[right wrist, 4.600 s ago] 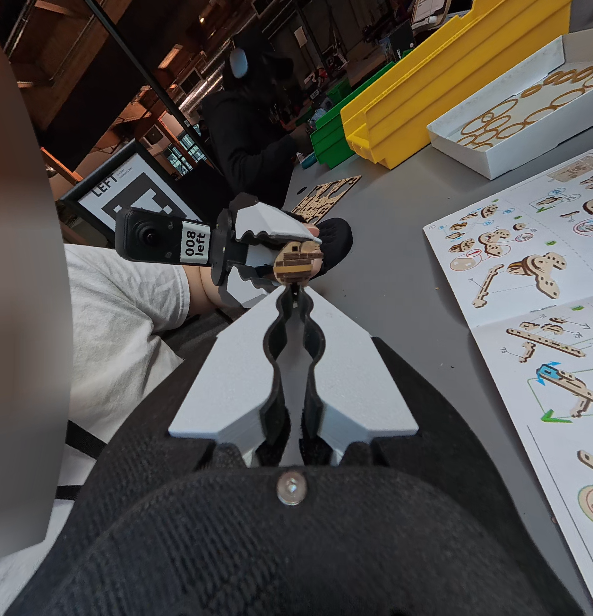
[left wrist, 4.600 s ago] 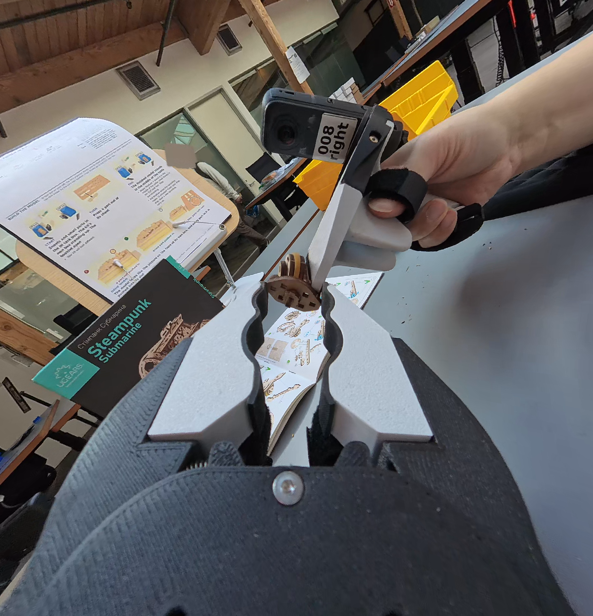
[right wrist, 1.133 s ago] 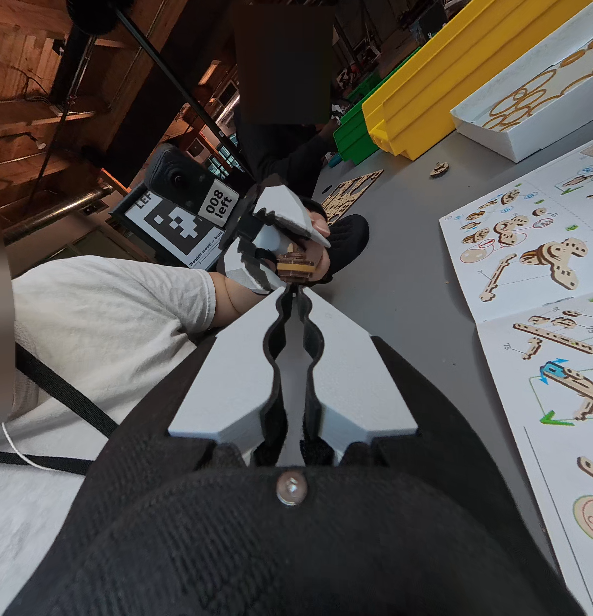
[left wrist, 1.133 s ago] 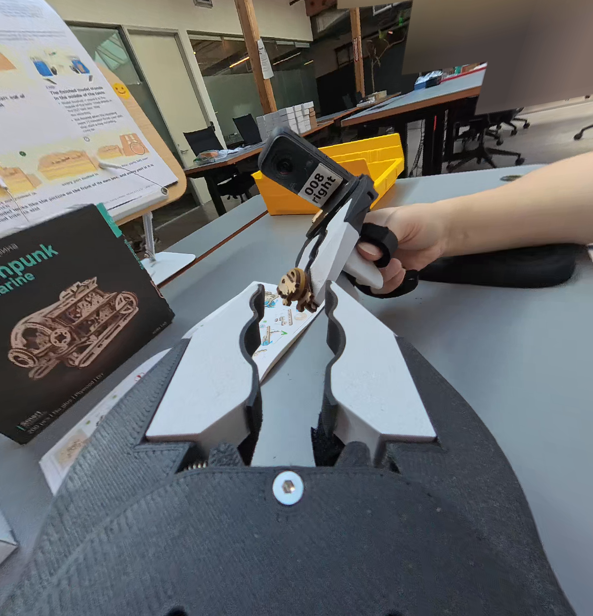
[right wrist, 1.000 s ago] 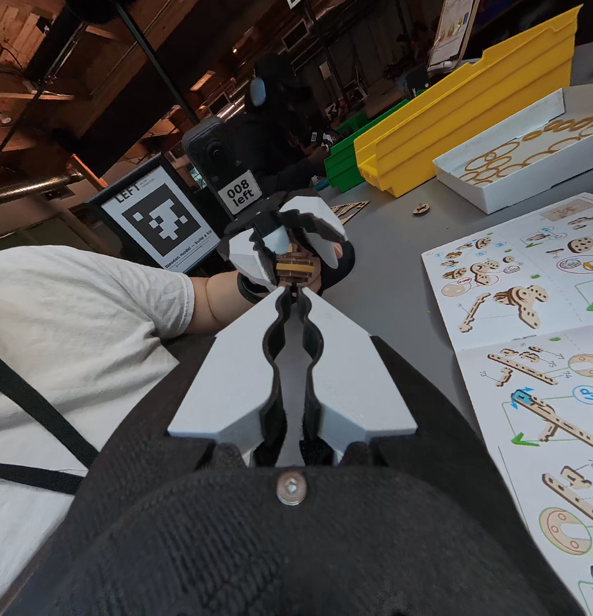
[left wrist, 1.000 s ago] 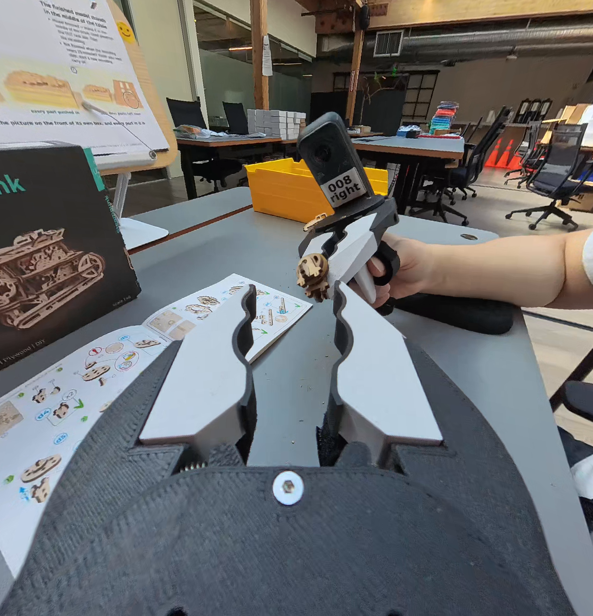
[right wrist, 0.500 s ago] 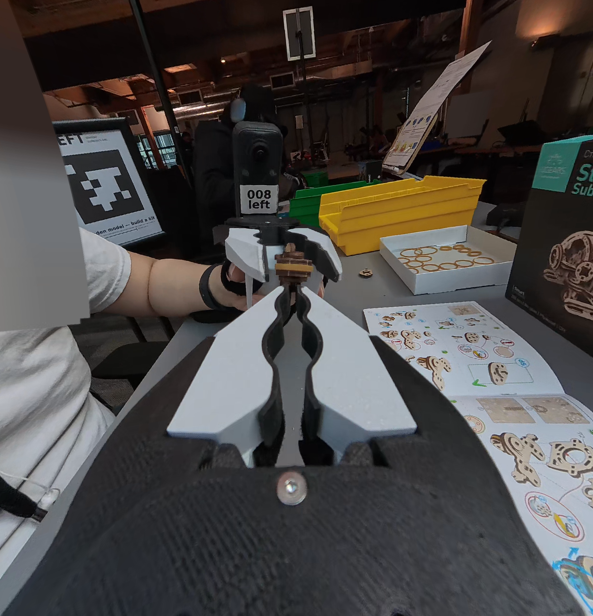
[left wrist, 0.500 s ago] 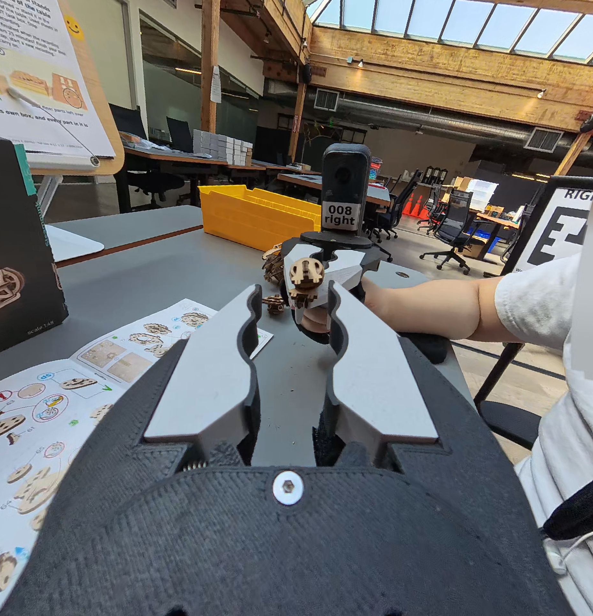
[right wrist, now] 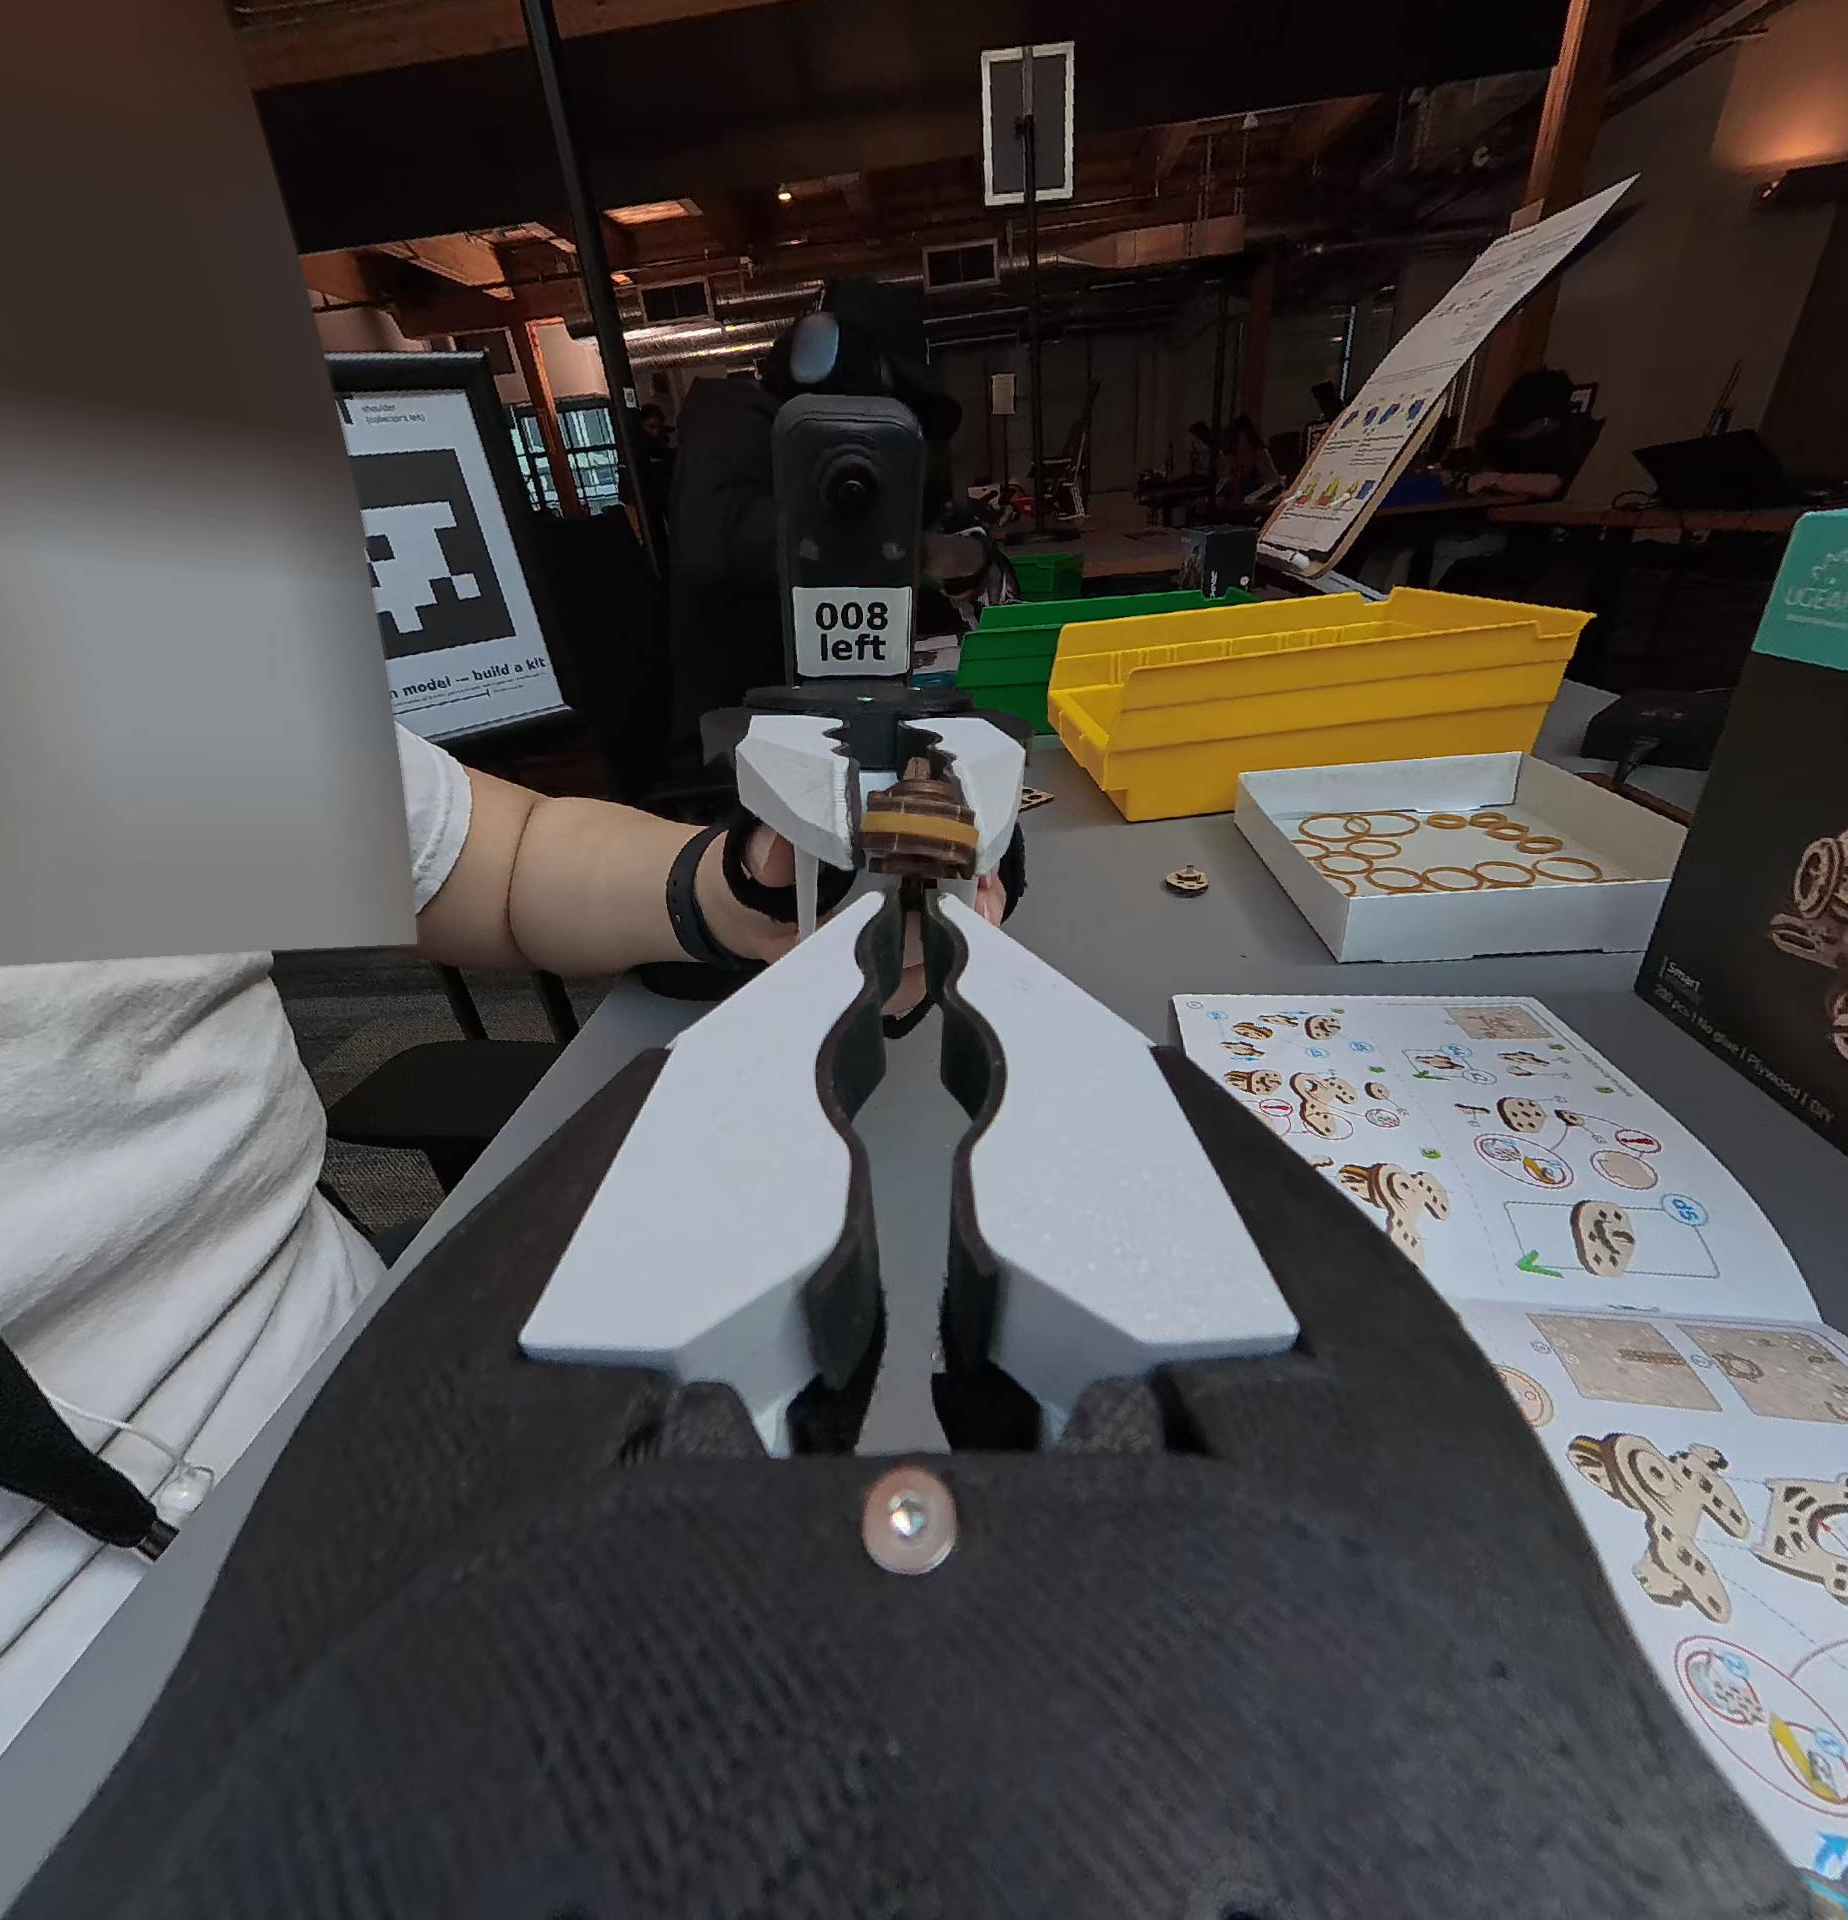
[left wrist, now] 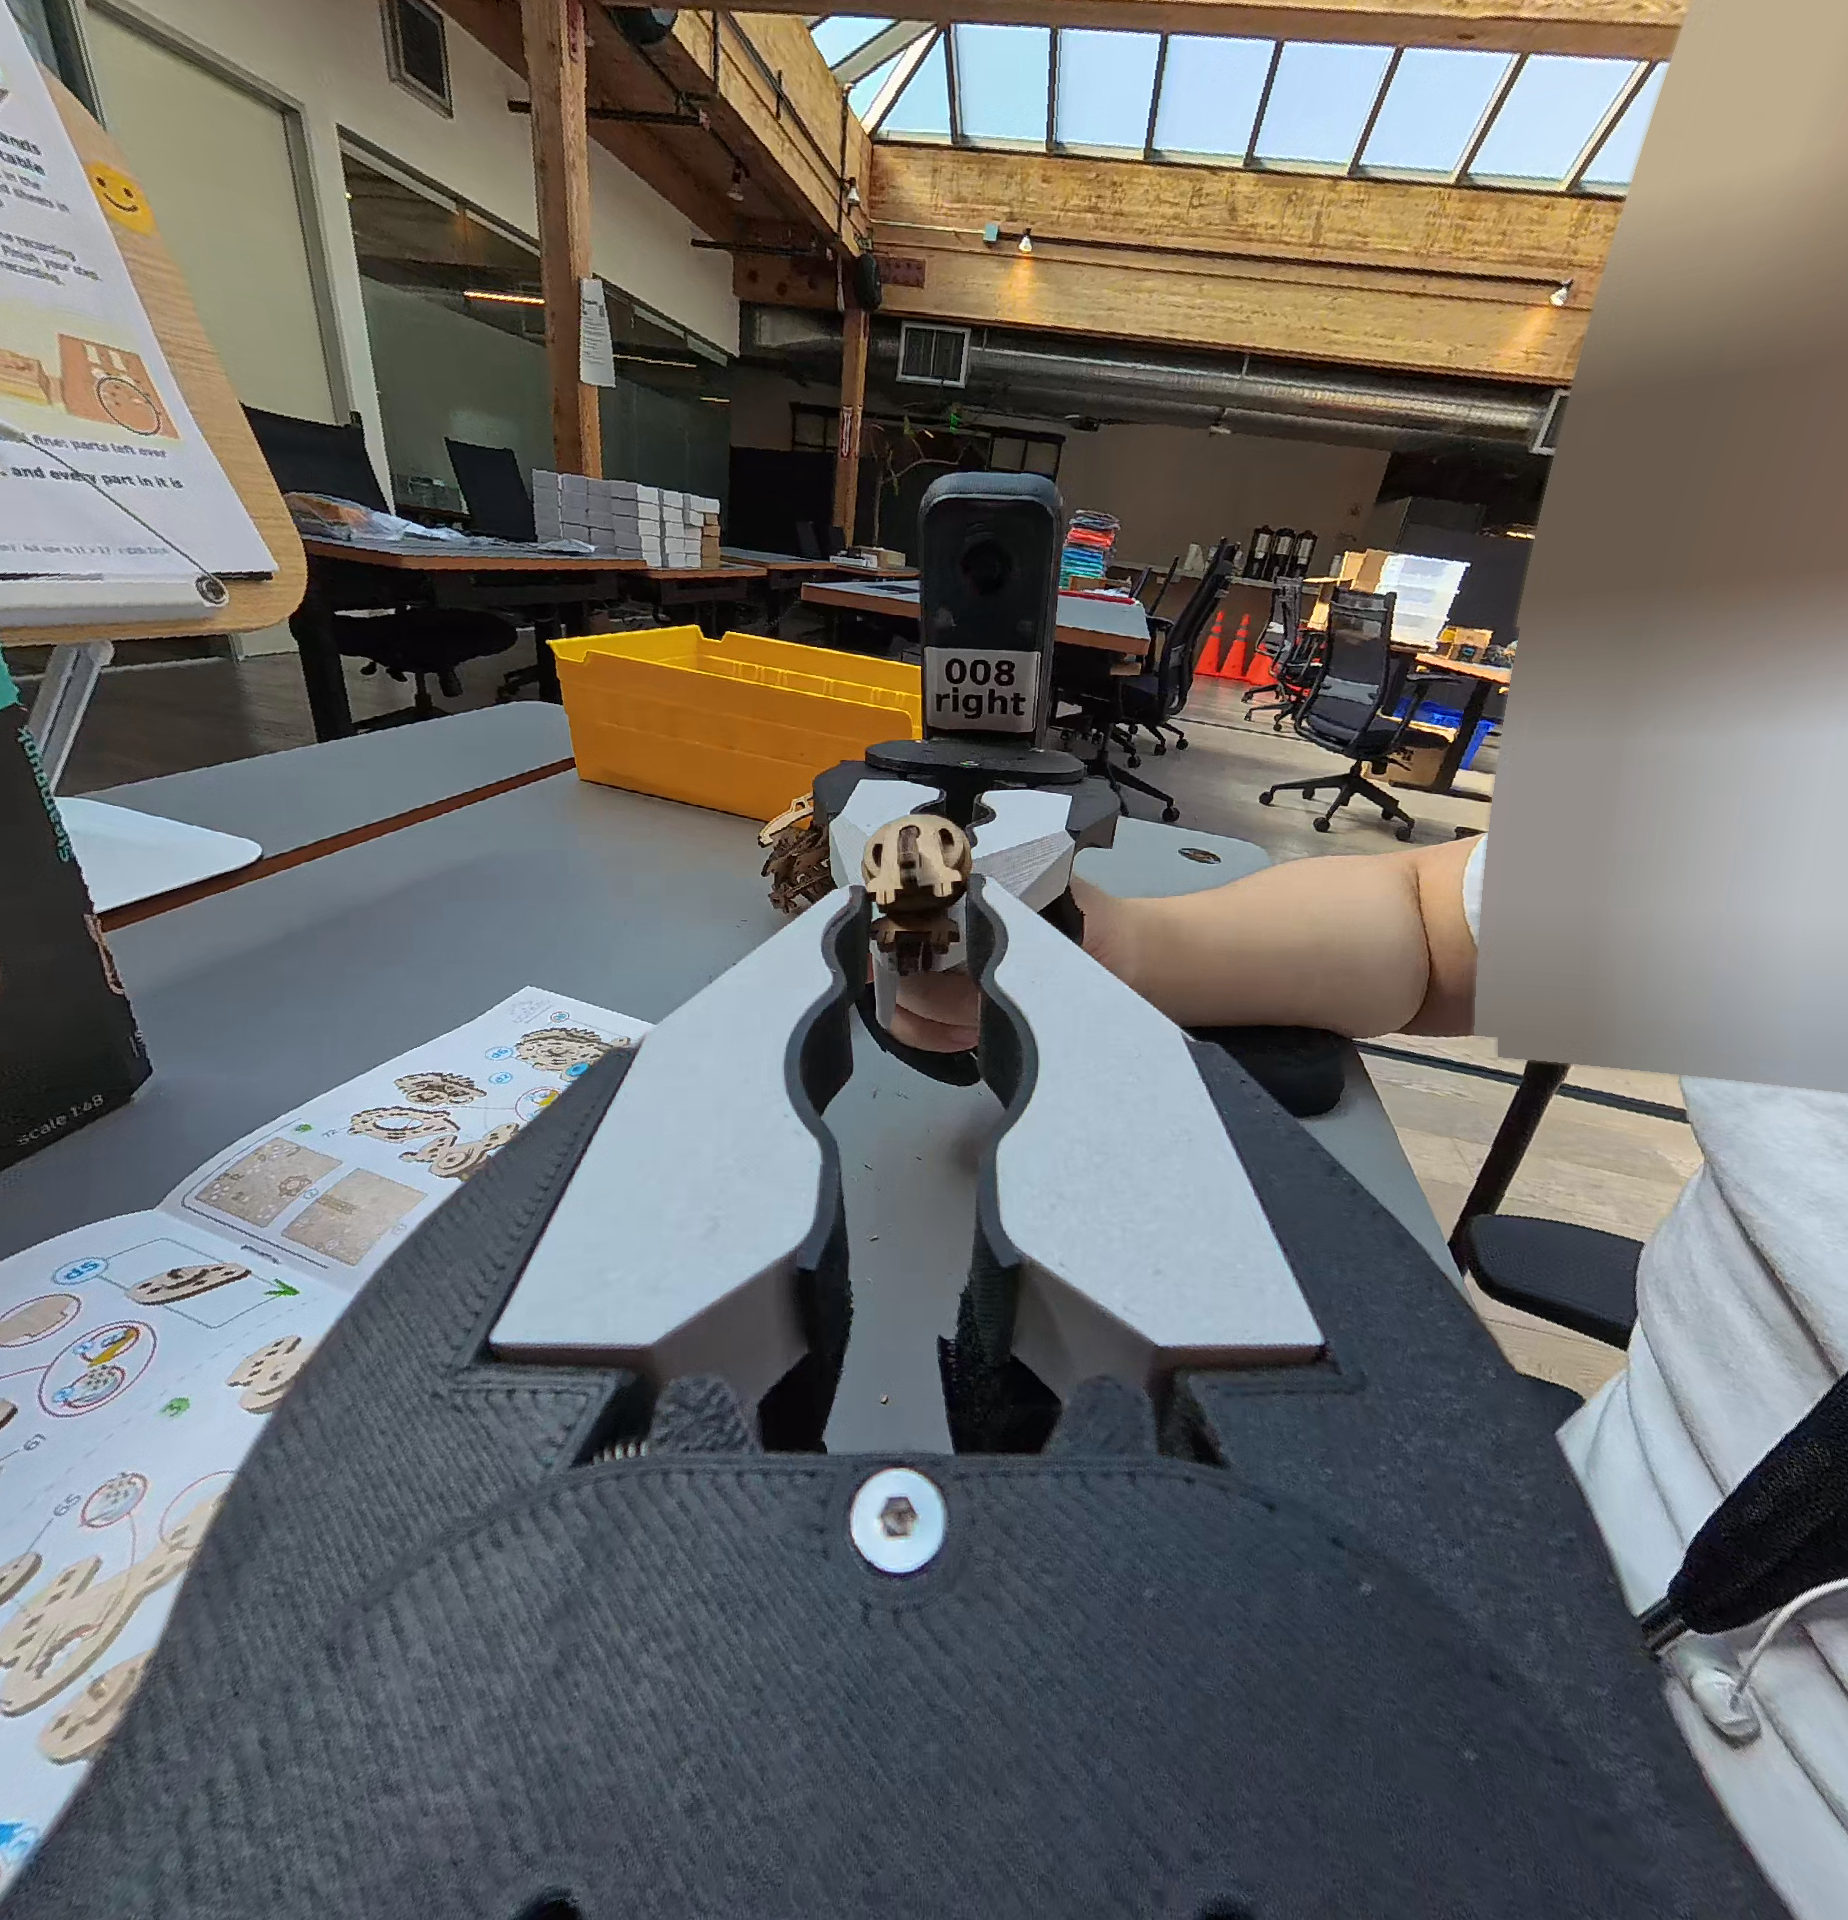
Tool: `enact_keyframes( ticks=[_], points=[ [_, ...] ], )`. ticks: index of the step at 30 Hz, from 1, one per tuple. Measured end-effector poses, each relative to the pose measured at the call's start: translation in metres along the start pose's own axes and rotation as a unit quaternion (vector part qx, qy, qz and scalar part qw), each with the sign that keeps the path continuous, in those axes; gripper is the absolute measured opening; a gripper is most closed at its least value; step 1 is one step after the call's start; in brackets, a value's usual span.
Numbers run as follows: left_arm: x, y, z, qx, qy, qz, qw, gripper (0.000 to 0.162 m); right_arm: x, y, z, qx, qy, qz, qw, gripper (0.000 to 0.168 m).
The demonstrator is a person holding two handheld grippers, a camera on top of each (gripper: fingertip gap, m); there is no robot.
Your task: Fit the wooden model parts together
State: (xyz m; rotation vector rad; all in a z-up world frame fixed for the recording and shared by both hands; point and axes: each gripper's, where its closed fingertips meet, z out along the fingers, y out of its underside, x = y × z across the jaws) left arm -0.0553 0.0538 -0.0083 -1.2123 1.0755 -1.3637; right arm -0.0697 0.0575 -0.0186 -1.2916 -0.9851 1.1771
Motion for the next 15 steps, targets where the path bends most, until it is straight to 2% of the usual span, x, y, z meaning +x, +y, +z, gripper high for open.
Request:
enact_keyframes(
  ticks=[2, 5, 6, 8, 11, 15],
  points=[
    [0.001, -0.002, -0.002, 0.006, -0.005, 0.017, 1.000, 0.015, 0.000, -0.001, 0.000, 0.002, -0.002, 0.003, 1.000, 0.002],
    [-0.002, -0.005, -0.006, 0.006, -0.029, 0.073, 0.997, 0.015, 0.006, 0.002, -0.003, -0.011, 0.004, 0.024, 1.000, 0.018],
    [-0.004, -0.005, -0.008, -0.001, -0.040, 0.098, 0.994, 0.015, 0.008, 0.002, -0.005, -0.011, 0.003, 0.037, 0.999, 0.019],
    [-0.010, 0.003, -0.011, -0.033, -0.071, 0.169, 0.982, 0.016, 0.012, 0.000, -0.010, -0.005, -0.002, 0.086, 0.996, 0.018],
    [-0.017, 0.017, -0.015, -0.086, -0.109, 0.278, 0.951, 0.016, 0.022, -0.003, -0.015, 0.014, -0.008, 0.208, 0.978, 0.021],
    [-0.012, 0.031, -0.011, -0.114, -0.105, 0.305, 0.940, 0.015, 0.027, 0.011, -0.015, -0.003, -0.010, 0.274, 0.962, 0.025]
  ],
)
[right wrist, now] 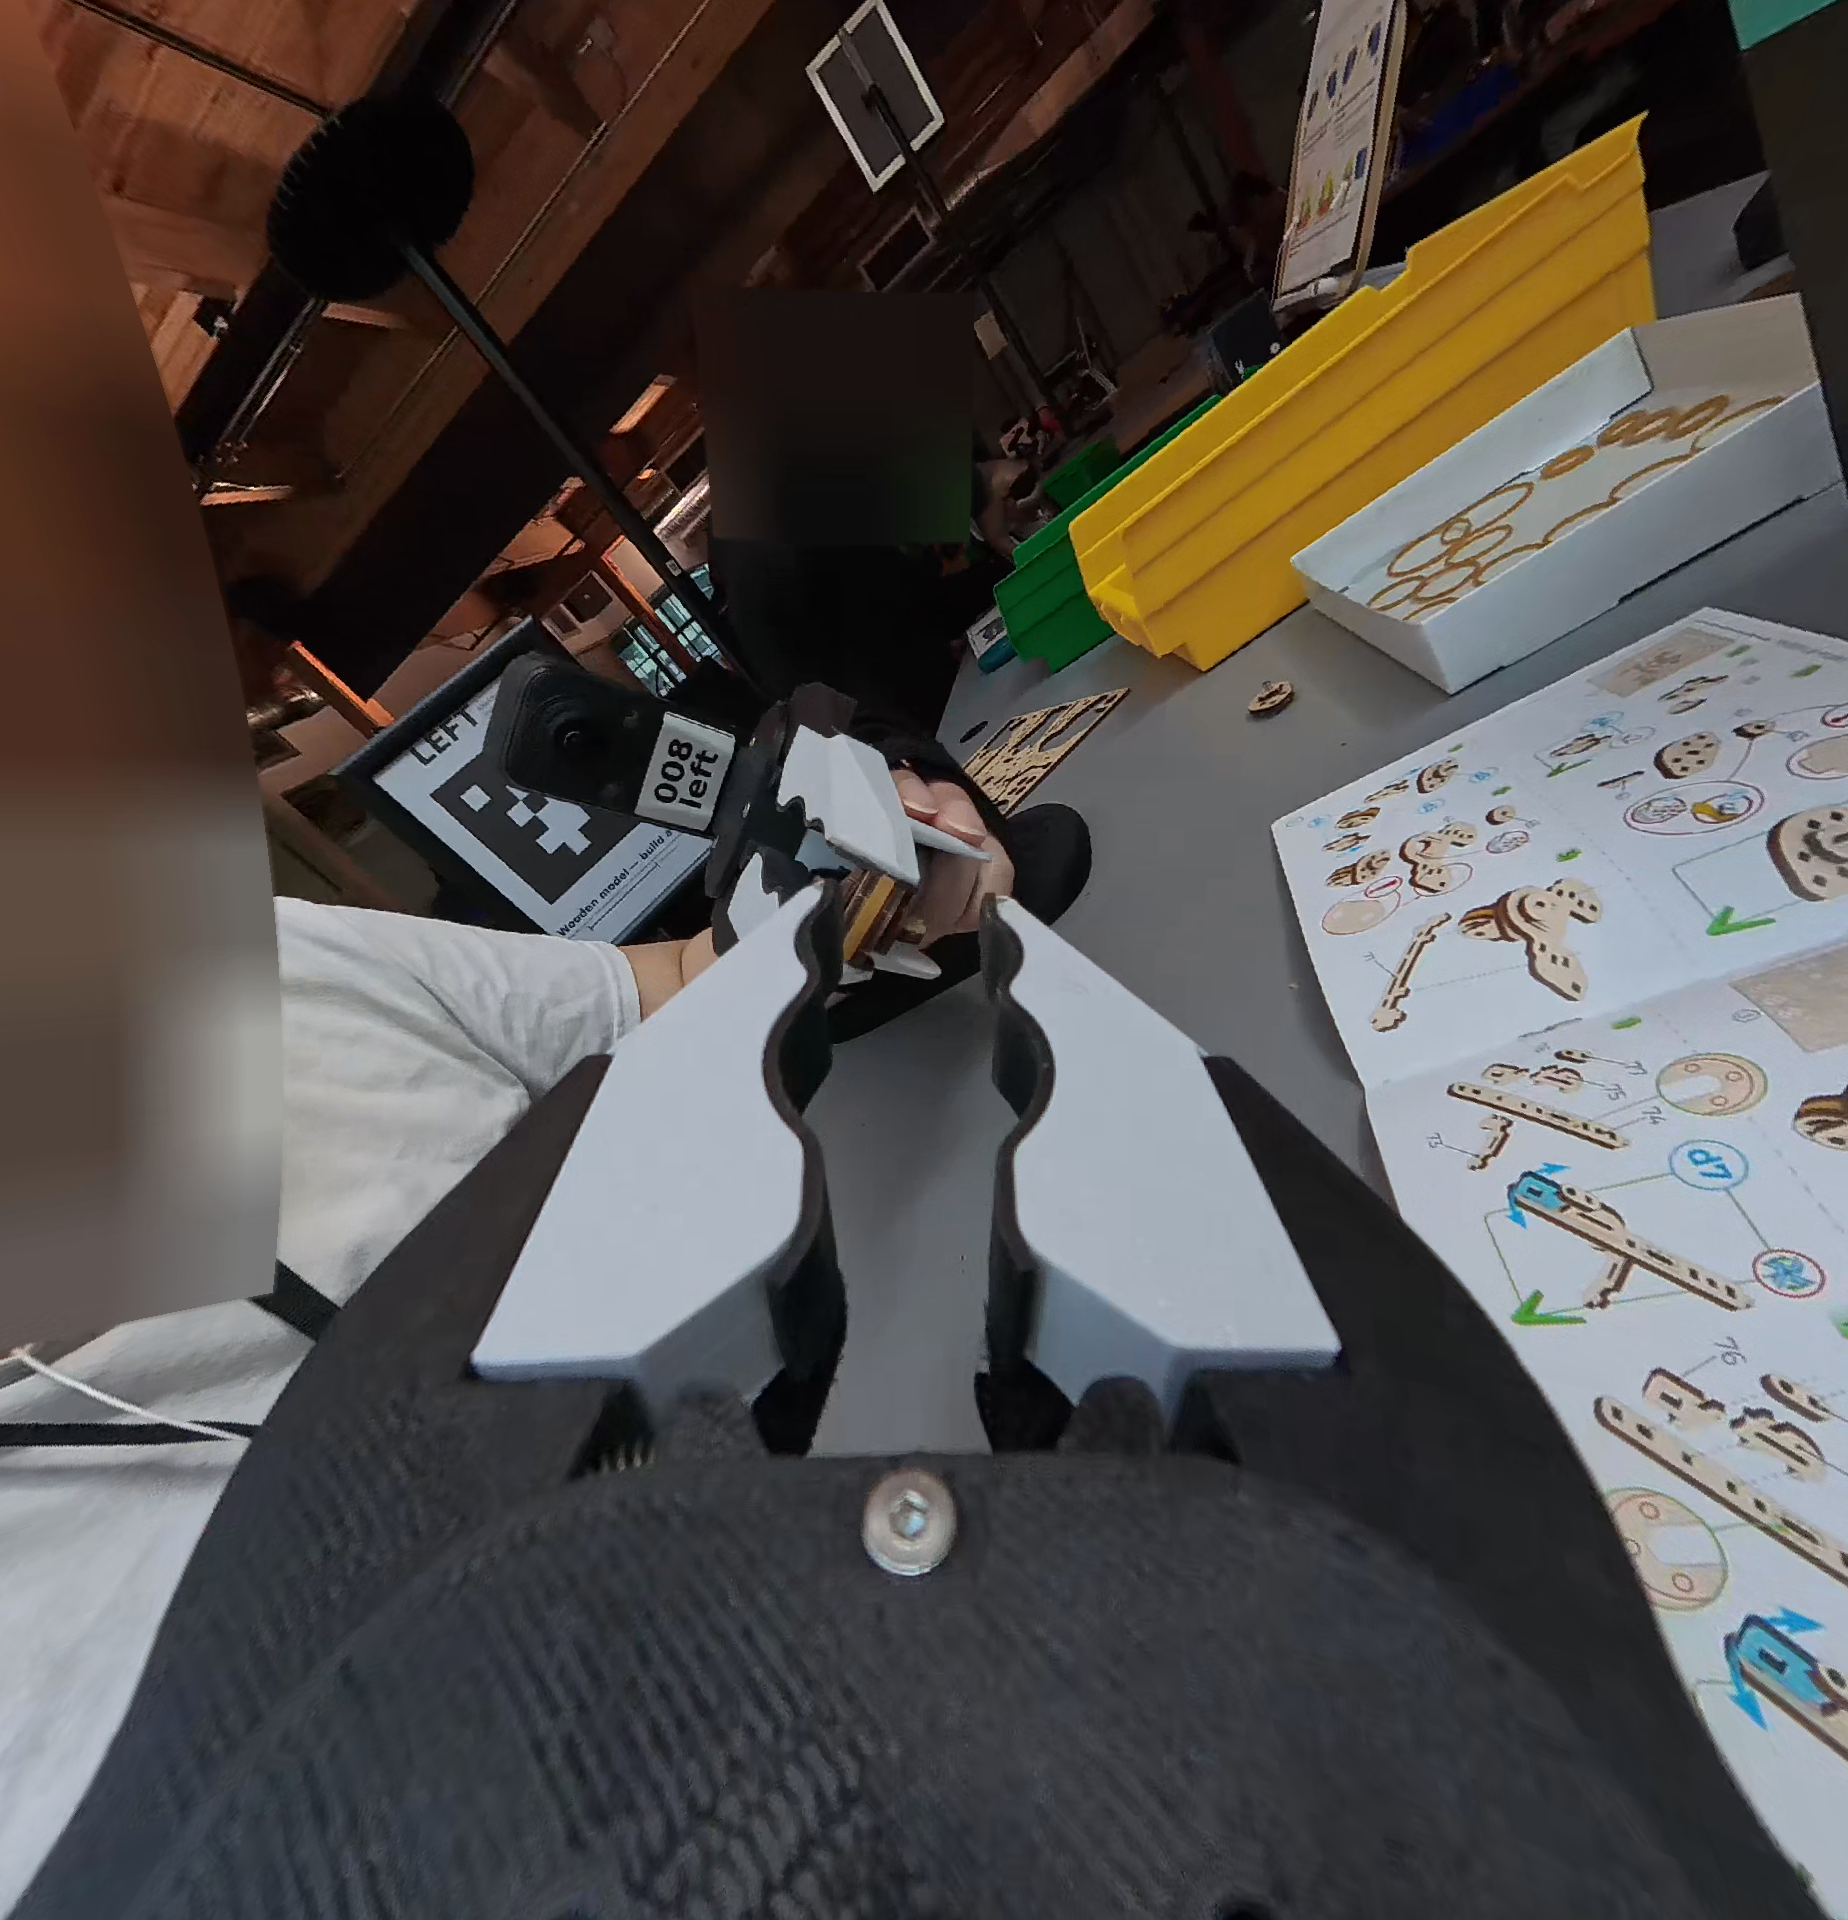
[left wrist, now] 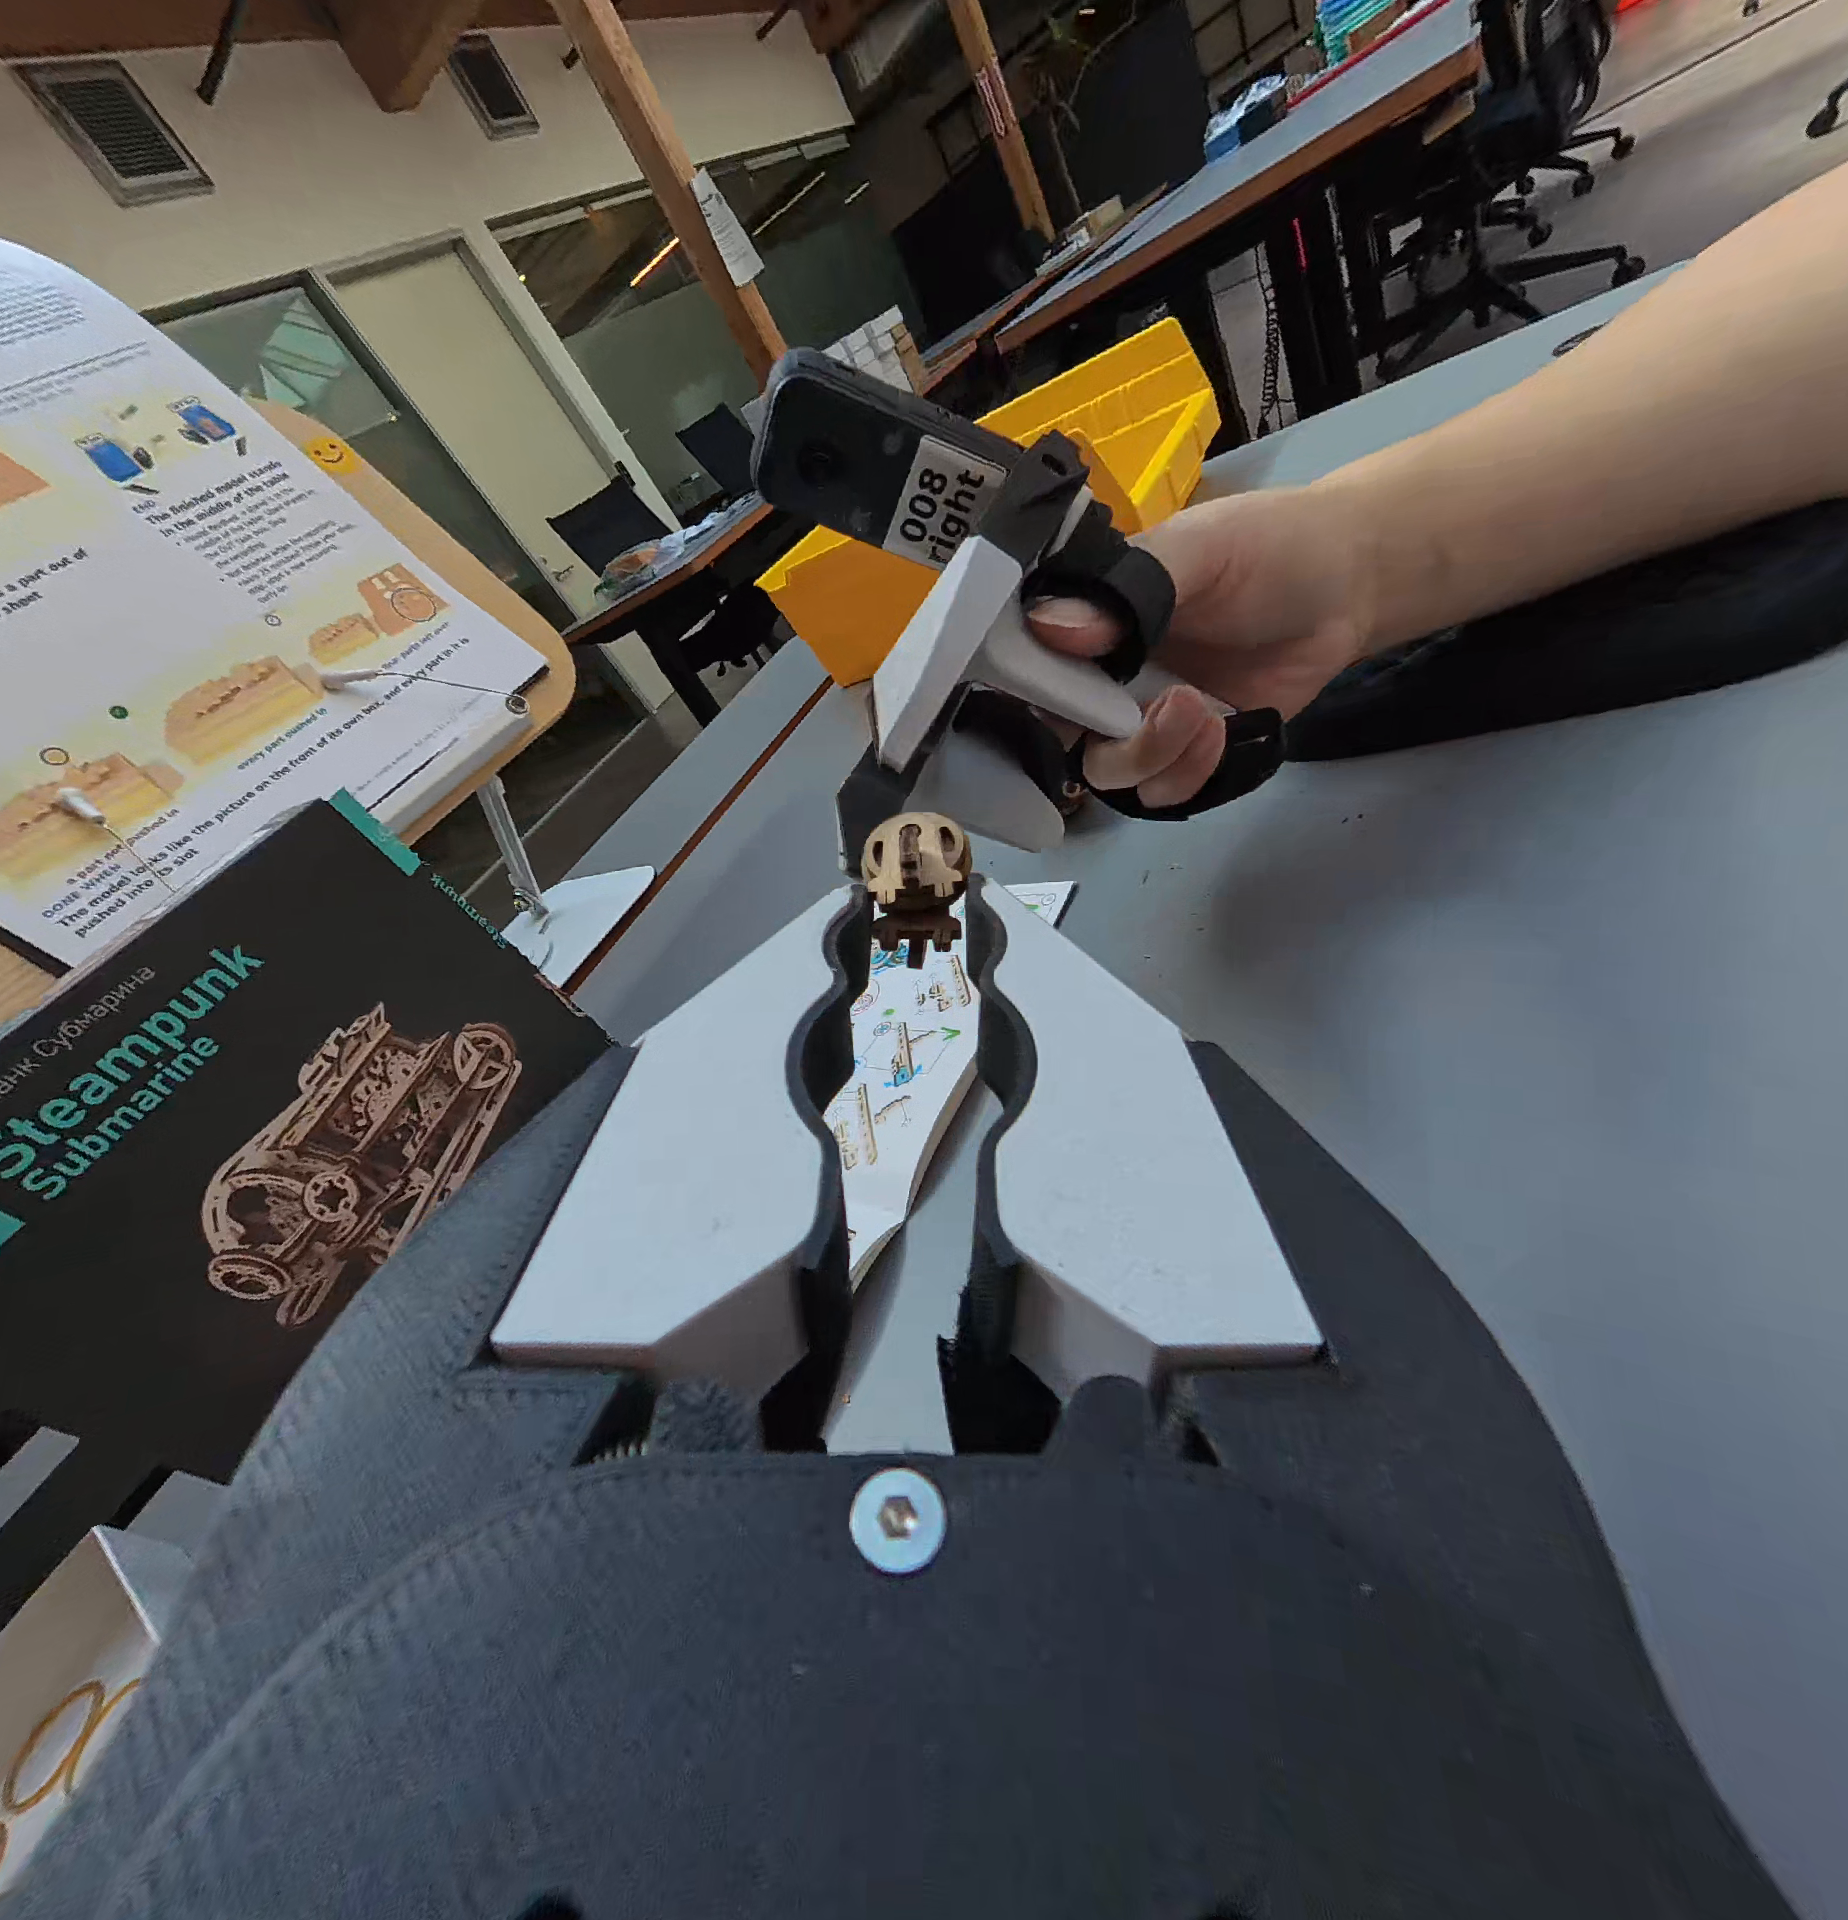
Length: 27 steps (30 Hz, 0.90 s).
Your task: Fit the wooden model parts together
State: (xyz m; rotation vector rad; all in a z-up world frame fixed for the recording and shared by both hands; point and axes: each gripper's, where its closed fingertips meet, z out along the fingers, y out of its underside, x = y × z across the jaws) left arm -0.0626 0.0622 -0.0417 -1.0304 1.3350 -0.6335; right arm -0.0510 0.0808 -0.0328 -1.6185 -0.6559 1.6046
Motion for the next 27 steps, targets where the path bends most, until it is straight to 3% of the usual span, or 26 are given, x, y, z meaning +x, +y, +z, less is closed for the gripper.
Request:
enact_keyframes(
  ticks=[16, 27],
  points=[
    [0.004, 0.018, 0.002, -0.053, -0.037, 0.162, 0.985, 0.015, 0.003, 0.028, 0.009, -0.073, -0.004, 0.037, 0.997, 0.029],
    [0.013, 0.018, 0.004, -0.056, -0.025, 0.186, 0.981, 0.015, 0.002, 0.034, 0.012, -0.083, -0.014, 0.050, 0.995, 0.022]
  ],
)
